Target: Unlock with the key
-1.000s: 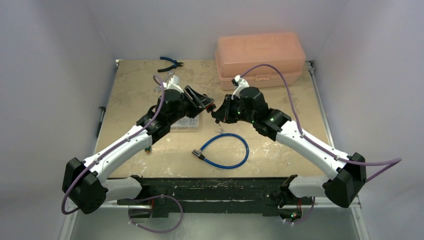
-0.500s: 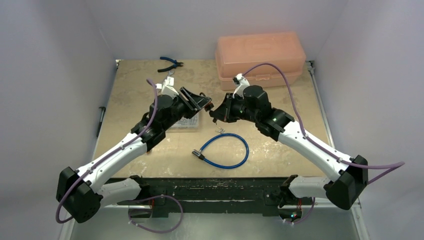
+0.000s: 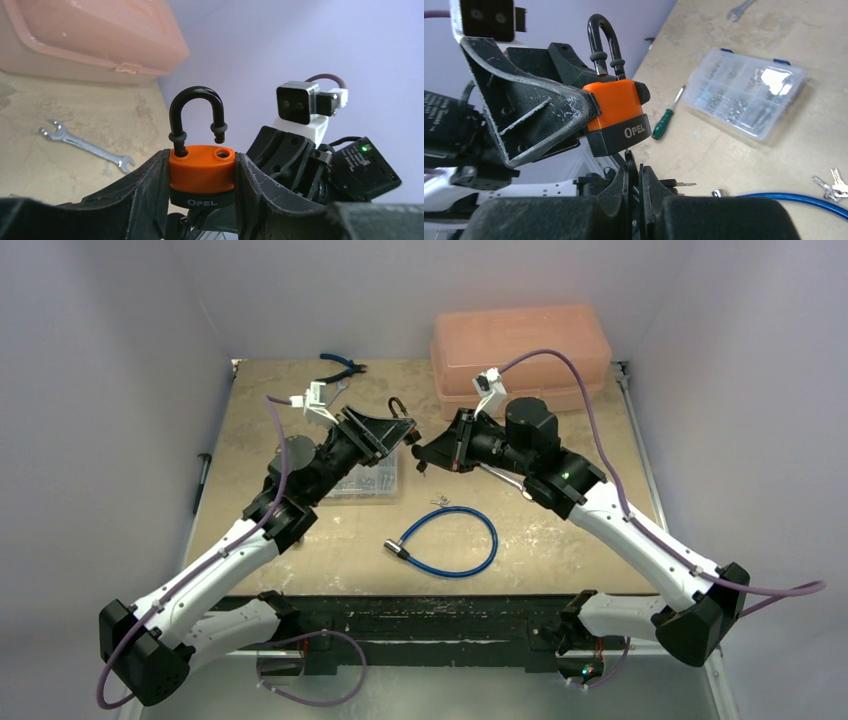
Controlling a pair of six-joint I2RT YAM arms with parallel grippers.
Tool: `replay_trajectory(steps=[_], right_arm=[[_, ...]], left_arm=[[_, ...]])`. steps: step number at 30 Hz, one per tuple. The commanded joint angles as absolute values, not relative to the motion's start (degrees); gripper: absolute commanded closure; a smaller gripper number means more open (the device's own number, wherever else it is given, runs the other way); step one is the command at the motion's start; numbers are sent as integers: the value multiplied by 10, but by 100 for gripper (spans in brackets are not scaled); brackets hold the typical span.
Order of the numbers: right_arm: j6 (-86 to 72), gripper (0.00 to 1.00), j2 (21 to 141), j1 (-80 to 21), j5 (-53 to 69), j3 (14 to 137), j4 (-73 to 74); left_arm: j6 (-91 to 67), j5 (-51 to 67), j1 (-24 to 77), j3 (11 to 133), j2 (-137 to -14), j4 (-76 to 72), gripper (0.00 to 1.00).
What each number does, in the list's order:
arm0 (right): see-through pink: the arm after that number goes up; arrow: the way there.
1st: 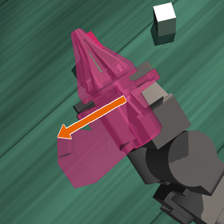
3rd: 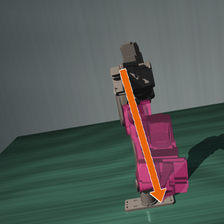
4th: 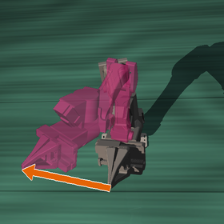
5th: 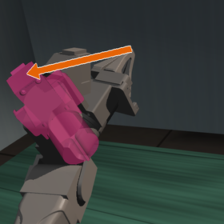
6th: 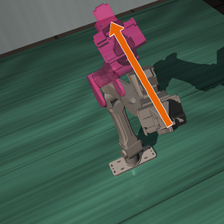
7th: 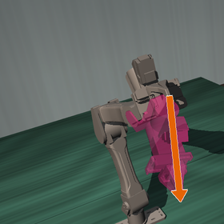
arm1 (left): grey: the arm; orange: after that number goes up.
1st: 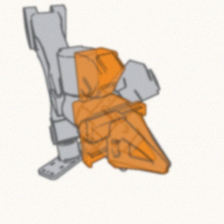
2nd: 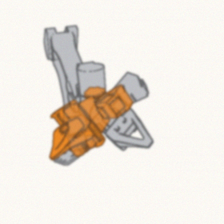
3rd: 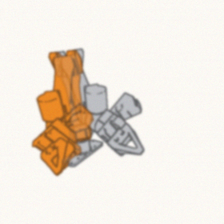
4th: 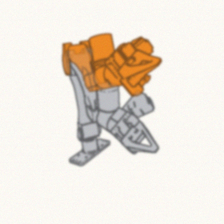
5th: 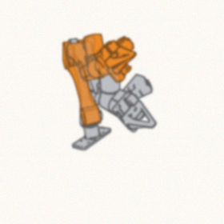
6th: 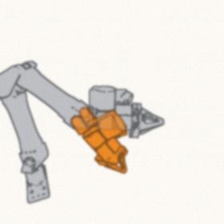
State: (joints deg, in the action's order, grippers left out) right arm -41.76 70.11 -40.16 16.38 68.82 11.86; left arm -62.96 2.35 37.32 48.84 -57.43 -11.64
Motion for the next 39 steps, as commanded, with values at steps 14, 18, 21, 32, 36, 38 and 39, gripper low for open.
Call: replay_trajectory(steps=[14,18,21,32,36,38,39], right_arm=[[-547,100,701,-308,321,667,-186],[-543,100,707,-306,348,667,-177],[-548,100,714,-305,373,666,-182],[-460,94,708,-303,353,692,-69],[-400,68,703,-303,330,708,-7],[-368,60,699,-303,330,713,19],[-354,56,695,-303,340,711,22]], left_arm=[[-628,207,411,442,-516,-291,100],[-632,207,411,431,-526,-318,100],[-645,216,411,420,-533,-361,100],[-615,147,411,455,-532,-248,100],[-657,60,411,458,-540,-151,100],[-683,28,412,462,-551,-113,100],[-693,22,411,466,-558,-100,100]])
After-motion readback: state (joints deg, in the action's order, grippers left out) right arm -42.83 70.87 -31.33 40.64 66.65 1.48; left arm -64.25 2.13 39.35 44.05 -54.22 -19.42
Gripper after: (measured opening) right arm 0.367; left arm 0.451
